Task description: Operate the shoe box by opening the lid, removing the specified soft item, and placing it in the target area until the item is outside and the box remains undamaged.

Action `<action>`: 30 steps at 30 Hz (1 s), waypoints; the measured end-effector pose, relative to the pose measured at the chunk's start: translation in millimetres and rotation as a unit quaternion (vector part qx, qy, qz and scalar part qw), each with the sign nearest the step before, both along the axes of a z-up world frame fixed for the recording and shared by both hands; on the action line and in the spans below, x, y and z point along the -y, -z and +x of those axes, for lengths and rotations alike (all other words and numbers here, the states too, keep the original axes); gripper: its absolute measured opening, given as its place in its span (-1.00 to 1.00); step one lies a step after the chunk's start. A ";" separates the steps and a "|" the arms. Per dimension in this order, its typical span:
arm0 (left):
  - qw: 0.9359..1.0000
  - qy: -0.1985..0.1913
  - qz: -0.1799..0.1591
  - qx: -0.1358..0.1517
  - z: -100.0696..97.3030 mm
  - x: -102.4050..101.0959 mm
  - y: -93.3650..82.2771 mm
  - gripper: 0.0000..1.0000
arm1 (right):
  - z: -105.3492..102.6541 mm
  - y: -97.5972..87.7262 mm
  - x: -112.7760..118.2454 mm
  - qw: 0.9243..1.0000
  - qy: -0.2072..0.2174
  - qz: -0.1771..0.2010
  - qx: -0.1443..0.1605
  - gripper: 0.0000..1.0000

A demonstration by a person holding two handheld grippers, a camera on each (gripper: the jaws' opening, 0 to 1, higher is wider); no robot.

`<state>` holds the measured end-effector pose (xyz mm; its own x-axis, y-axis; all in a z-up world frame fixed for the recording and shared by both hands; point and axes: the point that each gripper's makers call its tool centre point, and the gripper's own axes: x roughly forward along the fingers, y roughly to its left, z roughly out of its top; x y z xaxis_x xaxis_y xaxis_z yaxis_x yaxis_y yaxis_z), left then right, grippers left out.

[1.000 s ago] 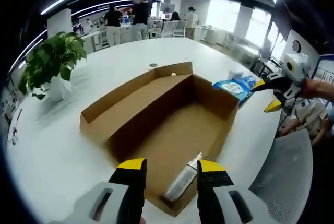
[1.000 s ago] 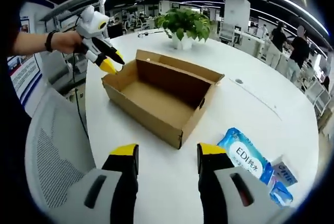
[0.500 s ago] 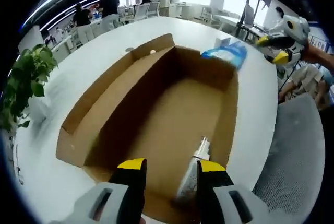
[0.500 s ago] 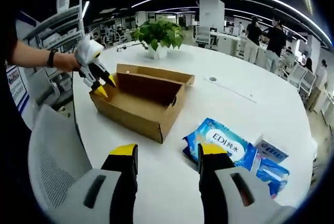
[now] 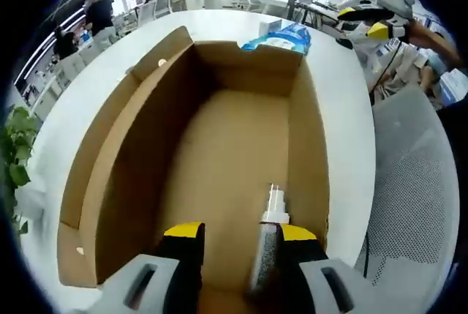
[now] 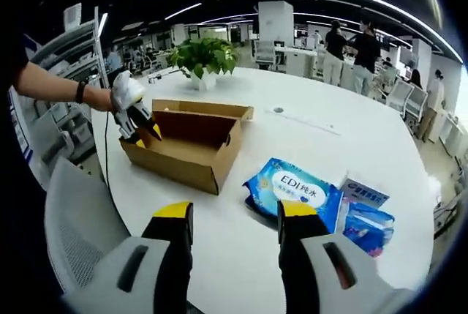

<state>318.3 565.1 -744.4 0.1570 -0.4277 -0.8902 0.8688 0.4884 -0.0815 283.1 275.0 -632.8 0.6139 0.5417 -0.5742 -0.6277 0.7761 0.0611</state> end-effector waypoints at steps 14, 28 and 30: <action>0.996 0.045 -0.016 -0.080 -11.1 10.5 12.7 -0.15 | -14.5 9.7 7.1 1.000 0.012 -0.003 -0.017 -0.14; 0.992 0.101 0.056 -0.050 -21.9 -9.1 21.8 -0.12 | -19.6 16.7 0.7 1.000 0.011 -0.001 -0.025 -0.15; 0.991 0.109 0.061 -0.044 -23.1 -8.4 23.6 -0.20 | -20.2 17.8 -1.9 1.000 0.010 -0.001 -0.026 -0.16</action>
